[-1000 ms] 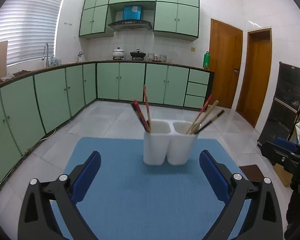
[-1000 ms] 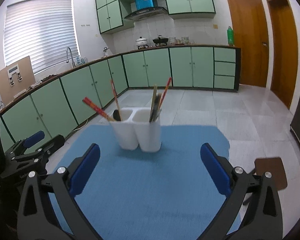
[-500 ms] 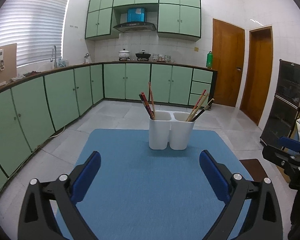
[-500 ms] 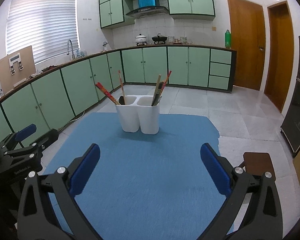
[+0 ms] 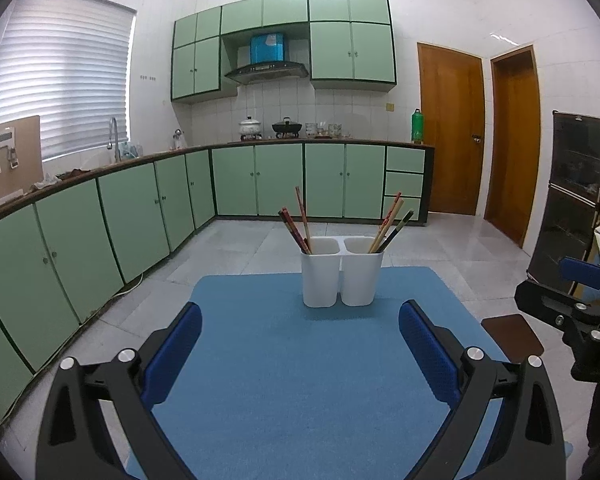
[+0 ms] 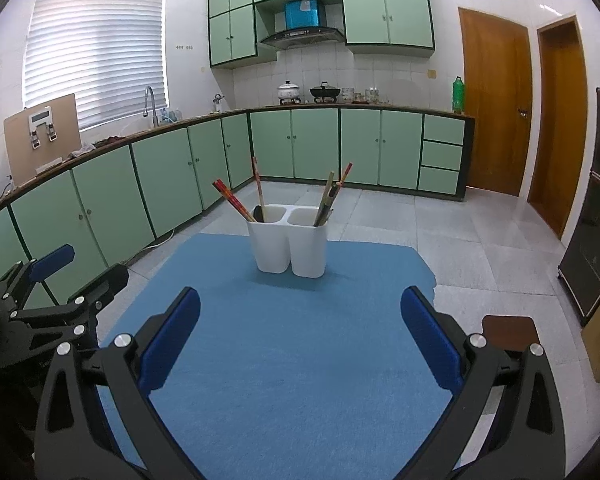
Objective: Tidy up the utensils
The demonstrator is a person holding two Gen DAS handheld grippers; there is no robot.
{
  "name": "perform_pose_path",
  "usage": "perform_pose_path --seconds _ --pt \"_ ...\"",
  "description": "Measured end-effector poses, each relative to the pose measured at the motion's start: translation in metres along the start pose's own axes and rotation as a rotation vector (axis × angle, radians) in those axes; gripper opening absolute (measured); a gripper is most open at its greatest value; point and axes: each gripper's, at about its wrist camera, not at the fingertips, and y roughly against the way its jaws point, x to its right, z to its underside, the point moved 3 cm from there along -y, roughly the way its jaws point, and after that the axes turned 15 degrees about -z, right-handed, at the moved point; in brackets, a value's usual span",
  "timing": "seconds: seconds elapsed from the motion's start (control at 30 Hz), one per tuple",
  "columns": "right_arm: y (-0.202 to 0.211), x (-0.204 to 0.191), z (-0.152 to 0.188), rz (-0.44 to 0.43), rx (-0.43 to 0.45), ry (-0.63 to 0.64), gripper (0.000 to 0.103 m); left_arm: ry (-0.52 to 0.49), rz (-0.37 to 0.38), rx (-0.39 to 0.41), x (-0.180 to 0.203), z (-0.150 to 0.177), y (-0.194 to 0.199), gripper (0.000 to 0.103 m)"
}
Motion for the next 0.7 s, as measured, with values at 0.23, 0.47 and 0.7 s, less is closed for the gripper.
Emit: perform_pose_path --seconds 0.23,0.47,0.7 --pt "0.003 0.001 -0.001 -0.004 0.007 -0.004 0.097 -0.005 0.004 0.025 0.000 -0.002 0.010 0.097" --pt "0.005 0.003 0.000 -0.006 0.013 -0.012 0.097 -0.005 0.011 0.044 0.002 -0.002 0.018 0.097" --pt "0.005 0.004 0.001 -0.007 0.015 -0.012 0.097 -0.005 0.014 0.055 0.001 -0.004 0.023 0.097"
